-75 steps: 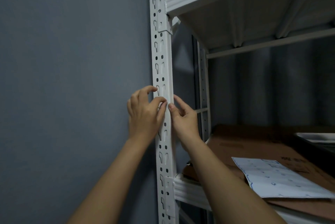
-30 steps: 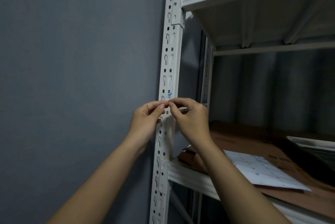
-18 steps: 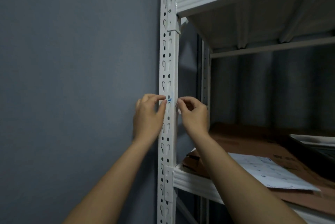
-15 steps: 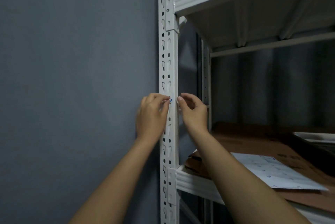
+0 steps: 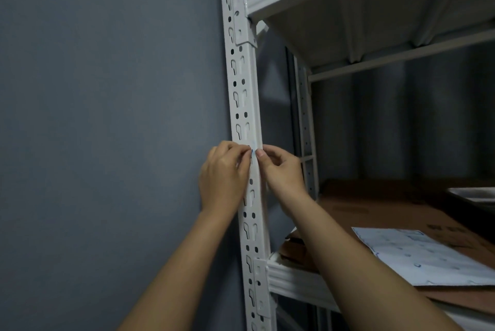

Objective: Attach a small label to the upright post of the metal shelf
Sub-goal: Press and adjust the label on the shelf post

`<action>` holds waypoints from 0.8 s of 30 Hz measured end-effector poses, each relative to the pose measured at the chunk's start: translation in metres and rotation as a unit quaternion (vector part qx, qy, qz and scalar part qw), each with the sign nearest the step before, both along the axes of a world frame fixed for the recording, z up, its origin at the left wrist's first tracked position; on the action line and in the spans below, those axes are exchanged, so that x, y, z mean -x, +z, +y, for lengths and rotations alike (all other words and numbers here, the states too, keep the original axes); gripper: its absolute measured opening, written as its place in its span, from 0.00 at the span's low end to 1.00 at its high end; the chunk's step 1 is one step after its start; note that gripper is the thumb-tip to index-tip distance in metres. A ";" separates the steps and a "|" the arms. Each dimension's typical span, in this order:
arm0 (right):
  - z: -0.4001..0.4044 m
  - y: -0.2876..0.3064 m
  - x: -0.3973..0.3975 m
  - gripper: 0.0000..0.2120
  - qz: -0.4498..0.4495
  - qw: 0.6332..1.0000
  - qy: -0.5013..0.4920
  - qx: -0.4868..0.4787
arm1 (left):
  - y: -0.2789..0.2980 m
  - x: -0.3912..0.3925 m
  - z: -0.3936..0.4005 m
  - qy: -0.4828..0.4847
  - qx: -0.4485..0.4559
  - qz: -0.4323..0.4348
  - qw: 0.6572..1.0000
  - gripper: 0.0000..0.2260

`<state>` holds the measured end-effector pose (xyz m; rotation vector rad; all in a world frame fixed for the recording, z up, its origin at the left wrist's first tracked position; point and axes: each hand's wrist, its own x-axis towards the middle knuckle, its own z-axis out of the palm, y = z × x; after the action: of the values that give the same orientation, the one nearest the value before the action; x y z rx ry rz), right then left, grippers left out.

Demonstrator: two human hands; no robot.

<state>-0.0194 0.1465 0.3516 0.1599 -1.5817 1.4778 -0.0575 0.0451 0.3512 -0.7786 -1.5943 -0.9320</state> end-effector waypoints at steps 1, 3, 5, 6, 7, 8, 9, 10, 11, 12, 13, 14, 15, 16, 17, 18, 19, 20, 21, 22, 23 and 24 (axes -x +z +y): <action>0.000 0.000 0.000 0.04 -0.003 1.000 0.008 0.003 | 0.000 -0.001 0.001 -0.003 -0.005 -0.009 1.000 0.05; 0.001 0.000 0.000 0.03 -0.005 1.000 0.016 0.010 | 0.002 -0.004 0.003 -0.011 -0.010 -0.034 0.999 0.05; -0.001 0.000 0.002 0.03 -0.002 1.000 0.011 0.016 | 0.006 -0.005 0.002 -0.033 -0.013 -0.077 0.996 0.05; -0.002 -0.001 0.003 0.03 -0.001 1.000 0.008 0.018 | 0.009 -0.005 0.002 -0.046 -0.015 -0.100 0.994 0.05; -0.002 -0.001 0.004 0.03 -0.001 1.000 0.003 0.020 | 0.011 -0.005 0.002 -0.056 -0.015 -0.116 0.992 0.05; -0.003 -0.002 0.005 0.03 -0.002 1.000 -0.002 0.022 | 0.012 -0.005 0.003 -0.061 -0.012 -0.126 0.990 0.05; -0.003 -0.002 0.004 0.02 -0.003 1.000 -0.005 0.025 | 0.013 -0.004 0.003 -0.066 -0.011 -0.133 0.989 0.05; -0.002 -0.002 0.004 0.03 -0.003 1.000 -0.006 0.026 | 0.014 -0.004 0.003 -0.076 -0.013 -0.138 0.987 0.05; -0.003 -0.002 0.003 0.03 -0.004 1.000 -0.006 0.025 | 0.015 -0.002 0.003 -0.095 -0.019 -0.144 0.985 0.06; -0.003 -0.002 0.003 0.05 -0.006 1.000 -0.005 0.021 | 0.015 -0.001 0.001 -0.126 -0.026 -0.152 0.980 0.06; -0.003 -0.002 0.002 0.07 -0.010 1.000 -0.005 0.018 | 0.016 0.001 -0.001 -0.158 -0.029 -0.158 0.974 0.06; -0.003 -0.002 0.002 0.07 -0.012 1.000 -0.004 0.017 | 0.017 0.002 -0.004 -0.185 -0.027 -0.161 0.969 0.07; -0.003 -0.002 0.002 0.07 -0.010 1.000 -0.005 0.017 | 0.017 0.003 -0.006 -0.200 -0.020 -0.163 0.966 0.07; -0.003 -0.002 0.002 0.07 -0.008 1.000 -0.006 0.018 | 0.017 0.003 -0.007 -0.204 -0.014 -0.165 0.965 0.07; -0.003 -0.002 0.002 0.06 -0.004 1.000 -0.007 0.019 | 0.017 0.004 -0.007 -0.198 -0.010 -0.164 0.966 0.07; -0.003 -0.002 0.003 0.05 0.000 1.000 -0.008 0.020 | 0.017 0.005 -0.006 -0.189 -0.009 -0.162 0.969 0.07; -0.002 -0.003 0.004 0.05 0.003 1.000 -0.009 0.021 | 0.018 0.006 -0.005 -0.183 -0.013 -0.162 0.970 0.07; -0.002 -0.004 0.005 0.06 0.005 1.000 -0.010 0.022 | 0.018 0.007 -0.004 -0.185 -0.018 -0.164 0.969 0.07; -0.002 -0.004 0.006 0.07 0.006 1.000 -0.011 0.023 | 0.019 0.007 -0.003 -0.190 -0.021 -0.168 0.967 0.06; -0.001 -0.004 0.006 0.07 0.008 1.000 -0.011 0.024 | 0.019 0.007 -0.002 -0.196 -0.024 -0.171 0.965 0.06; -0.001 -0.004 0.006 0.08 0.008 1.000 -0.012 0.023 | 0.020 0.007 -0.001 -0.199 -0.026 -0.173 0.964 0.06; -0.001 -0.004 0.007 0.08 0.007 1.000 -0.013 0.023 | 0.020 0.006 -0.001 -0.199 -0.027 -0.176 0.964 0.06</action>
<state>-0.0261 0.1453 0.3481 0.1223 -1.5307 1.4890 -0.0636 0.0438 0.3712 -0.9546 -1.7384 -1.4654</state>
